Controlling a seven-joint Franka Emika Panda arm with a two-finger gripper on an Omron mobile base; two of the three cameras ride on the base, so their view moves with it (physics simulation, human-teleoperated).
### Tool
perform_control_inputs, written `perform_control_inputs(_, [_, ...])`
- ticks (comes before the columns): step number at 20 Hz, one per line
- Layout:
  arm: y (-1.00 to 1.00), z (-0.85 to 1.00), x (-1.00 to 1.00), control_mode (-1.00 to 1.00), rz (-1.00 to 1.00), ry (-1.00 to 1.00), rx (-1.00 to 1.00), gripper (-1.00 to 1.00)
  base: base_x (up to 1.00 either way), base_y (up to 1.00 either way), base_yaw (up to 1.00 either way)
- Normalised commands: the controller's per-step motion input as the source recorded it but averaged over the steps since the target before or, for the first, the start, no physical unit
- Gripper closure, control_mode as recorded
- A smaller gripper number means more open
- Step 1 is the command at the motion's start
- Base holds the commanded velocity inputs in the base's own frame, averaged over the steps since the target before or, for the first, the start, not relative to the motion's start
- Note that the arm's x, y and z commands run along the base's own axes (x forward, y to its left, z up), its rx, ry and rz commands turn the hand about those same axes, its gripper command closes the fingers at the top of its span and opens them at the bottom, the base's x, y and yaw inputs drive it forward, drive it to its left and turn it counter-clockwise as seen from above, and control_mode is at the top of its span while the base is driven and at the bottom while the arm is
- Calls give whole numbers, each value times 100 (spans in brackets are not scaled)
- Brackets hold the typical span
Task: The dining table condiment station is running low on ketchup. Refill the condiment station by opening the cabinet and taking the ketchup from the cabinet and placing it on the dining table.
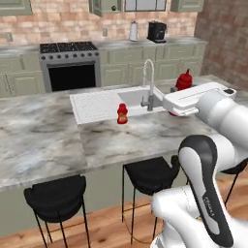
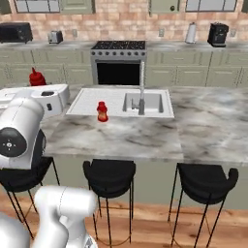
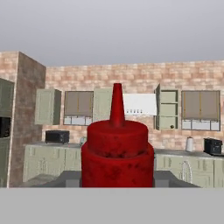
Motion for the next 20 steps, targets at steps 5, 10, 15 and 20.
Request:
perform_control_inputs(5, [0, 0, 0, 100, 0, 0, 0, 100, 40, 50, -27])
perform_control_inputs(10, [1, -2, 8, -100, -1, 0, -1, 100, 0, 4, -4])
perform_control_inputs(15, [-27, -21, 28, -100, 0, 0, 0, 100, 0, 0, 0])
perform_control_inputs(20, [-55, -49, 22, -100, 16, 0, 0, 100, 0, 0, 0])
